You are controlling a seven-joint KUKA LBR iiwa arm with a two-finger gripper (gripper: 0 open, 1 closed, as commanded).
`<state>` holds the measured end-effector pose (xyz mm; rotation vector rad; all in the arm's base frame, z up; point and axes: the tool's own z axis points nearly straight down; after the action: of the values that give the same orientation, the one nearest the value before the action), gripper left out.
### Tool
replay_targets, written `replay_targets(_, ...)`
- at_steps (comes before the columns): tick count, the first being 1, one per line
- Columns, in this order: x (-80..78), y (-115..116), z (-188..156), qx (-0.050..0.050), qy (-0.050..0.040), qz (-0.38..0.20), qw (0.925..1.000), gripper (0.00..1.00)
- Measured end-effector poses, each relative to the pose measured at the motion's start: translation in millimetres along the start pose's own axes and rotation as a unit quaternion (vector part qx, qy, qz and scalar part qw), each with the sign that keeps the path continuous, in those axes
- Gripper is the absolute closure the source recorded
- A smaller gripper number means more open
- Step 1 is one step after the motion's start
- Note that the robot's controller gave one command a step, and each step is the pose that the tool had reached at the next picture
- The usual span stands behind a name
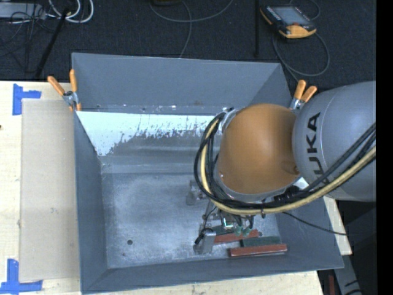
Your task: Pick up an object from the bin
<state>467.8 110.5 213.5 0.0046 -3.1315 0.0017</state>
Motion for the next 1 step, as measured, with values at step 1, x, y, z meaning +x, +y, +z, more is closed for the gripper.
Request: replay_targets(1, -42.1, -63.2, 18.9, 0.001, -0.0051, -0.041, 0.9991, 0.0)
